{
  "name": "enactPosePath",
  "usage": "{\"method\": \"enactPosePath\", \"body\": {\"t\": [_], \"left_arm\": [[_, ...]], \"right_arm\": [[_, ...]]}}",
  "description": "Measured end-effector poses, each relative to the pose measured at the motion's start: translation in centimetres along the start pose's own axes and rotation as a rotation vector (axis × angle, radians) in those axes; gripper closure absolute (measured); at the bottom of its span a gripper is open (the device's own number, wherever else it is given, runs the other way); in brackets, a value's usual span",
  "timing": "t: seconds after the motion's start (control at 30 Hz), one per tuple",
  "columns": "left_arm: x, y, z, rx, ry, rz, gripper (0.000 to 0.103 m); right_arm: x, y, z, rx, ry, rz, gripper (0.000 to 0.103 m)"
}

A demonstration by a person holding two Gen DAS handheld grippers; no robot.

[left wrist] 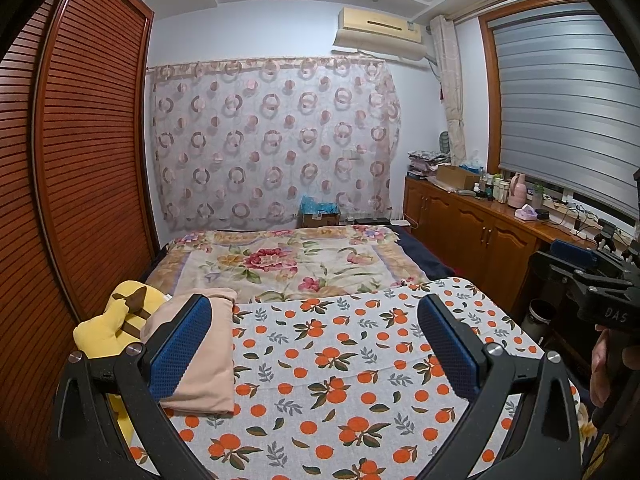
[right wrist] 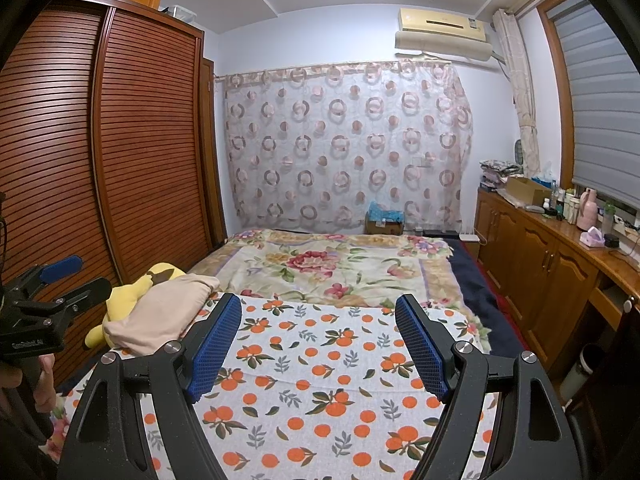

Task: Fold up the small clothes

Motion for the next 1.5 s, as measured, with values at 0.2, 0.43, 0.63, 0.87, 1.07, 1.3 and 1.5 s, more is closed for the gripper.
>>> {"method": "enactPosePath", "body": {"t": [0.2, 0.43, 0.63, 0.87, 1.07, 1.3, 1.5], "left_arm": [[0.00, 0.06, 0.09, -0.003, 0.001, 0.001, 0.000], [0.11, 0.01, 0.20, -0.001, 0.000, 0.000, 0.000], [0.08, 0.06, 0.23, -0.002, 0.000, 0.001, 0.000], [0.16, -0.02, 0.32, 0.000, 0.000, 0.000, 0.000], [0.18, -0.03, 0.35, -0.001, -0.001, 0.000, 0.000], [0.21, -0.01, 0.41, 0.000, -0.001, -0.001, 0.000], [0.21, 0.08, 0.42, 0.000, -0.001, 0.000, 0.000]], "right_arm": [[0.11, 0.00, -0.01, -0.002, -0.002, 0.000, 0.022], [0.14, 0.07, 0.12, -0.001, -0.003, 0.001, 0.022], [0.17, 0.06, 0.10, -0.001, -0.002, 0.003, 0.022], [0.26, 0.05, -0.03, -0.001, -0.003, 0.005, 0.022], [-0.08, 0.10, 0.16, 0.002, -0.001, 0.010, 0.022], [-0.24, 0.06, 0.34, 0.000, -0.005, 0.010, 0.022], [-0.18, 0.08, 0.29, 0.001, -0.005, 0.010, 0.022]]}}
Point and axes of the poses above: each gripper's, at about its wrist camera, not at the fingertips, and y roughly against the way its jaws point, x to its right, z to its underside, the point moved 7 cm from there along -y, roughly the way its jaws point, and after that the axes turned 9 degrees about -z, right-handed, at the moved point
